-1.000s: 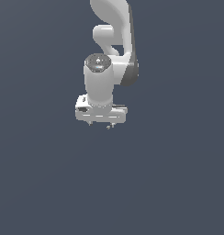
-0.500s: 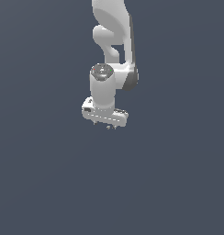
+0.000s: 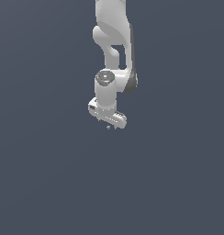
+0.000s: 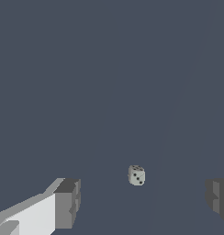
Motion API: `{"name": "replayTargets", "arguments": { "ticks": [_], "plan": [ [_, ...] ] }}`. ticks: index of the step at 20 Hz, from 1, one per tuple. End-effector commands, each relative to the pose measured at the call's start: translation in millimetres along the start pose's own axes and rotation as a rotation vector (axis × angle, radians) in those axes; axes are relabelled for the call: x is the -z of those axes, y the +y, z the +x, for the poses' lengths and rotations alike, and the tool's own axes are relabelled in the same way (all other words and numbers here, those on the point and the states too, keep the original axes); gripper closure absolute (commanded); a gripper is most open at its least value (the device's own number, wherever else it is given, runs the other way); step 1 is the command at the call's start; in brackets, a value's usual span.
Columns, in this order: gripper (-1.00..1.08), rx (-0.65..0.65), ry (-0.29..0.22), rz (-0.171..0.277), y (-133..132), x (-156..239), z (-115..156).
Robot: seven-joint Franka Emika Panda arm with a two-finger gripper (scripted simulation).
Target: Pick up the object and move it to a goal position.
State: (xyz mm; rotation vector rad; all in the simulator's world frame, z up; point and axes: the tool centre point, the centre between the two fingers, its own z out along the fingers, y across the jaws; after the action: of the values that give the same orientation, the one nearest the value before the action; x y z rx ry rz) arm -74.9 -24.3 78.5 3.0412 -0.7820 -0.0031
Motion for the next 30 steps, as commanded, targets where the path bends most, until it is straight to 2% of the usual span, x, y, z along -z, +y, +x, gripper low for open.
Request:
{"name": "replayTargets", "arguments": {
  "ticks": [1, 9, 16, 30],
  "plan": [
    [-0.92, -0.048, 0.001, 0.001, 3, -7, -7],
    [-0.92, -0.123, 0.001, 0.002, 8, -19, -20],
    [-0.92, -0.122, 0.001, 0.002, 8, -24, -20],
    [-0.92, -0.126, 0.001, 0.002, 8, -70, -21]
  ]
}}
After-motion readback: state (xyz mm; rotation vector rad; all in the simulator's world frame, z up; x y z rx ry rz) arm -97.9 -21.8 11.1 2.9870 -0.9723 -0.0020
